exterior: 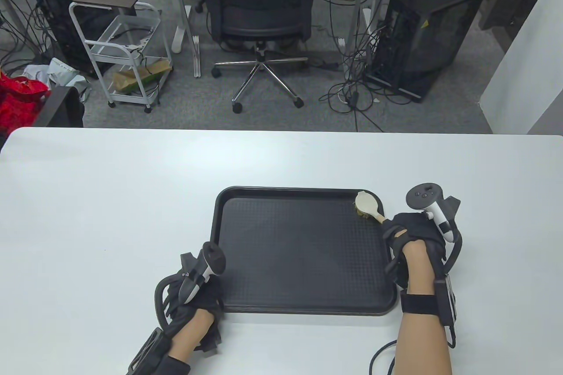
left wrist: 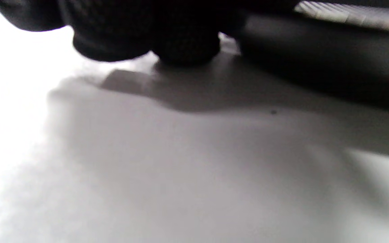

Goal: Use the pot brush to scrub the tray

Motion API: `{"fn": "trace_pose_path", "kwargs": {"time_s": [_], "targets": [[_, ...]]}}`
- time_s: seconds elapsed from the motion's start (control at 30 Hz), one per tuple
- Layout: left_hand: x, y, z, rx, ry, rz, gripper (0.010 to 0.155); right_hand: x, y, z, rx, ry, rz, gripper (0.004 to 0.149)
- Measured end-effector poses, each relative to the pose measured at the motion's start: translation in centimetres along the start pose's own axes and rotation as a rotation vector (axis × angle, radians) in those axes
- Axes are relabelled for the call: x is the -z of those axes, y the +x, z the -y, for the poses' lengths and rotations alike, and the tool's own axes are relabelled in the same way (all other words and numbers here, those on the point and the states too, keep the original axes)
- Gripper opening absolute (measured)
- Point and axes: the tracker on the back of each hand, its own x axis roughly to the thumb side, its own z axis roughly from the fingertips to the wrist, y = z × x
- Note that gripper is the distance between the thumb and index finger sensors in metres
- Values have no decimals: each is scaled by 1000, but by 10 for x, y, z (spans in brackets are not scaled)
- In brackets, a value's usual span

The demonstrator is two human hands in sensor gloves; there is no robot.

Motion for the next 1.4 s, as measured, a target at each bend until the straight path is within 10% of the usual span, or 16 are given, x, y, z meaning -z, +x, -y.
{"fn": "trace_pose_path", "kwargs": {"time_s": [0.37, 0.8, 1.4], "targets": [[0, 0, 0, -2, 0, 6, 64, -35, 107, -65, 3, 35, 406, 54], [1, -1, 0, -6, -6, 11, 64, -52, 156, -173, 28, 19, 505, 55], [1, -1, 0, -3, -7, 11, 64, -44, 145, -145, -165, 90, 414, 54]]}}
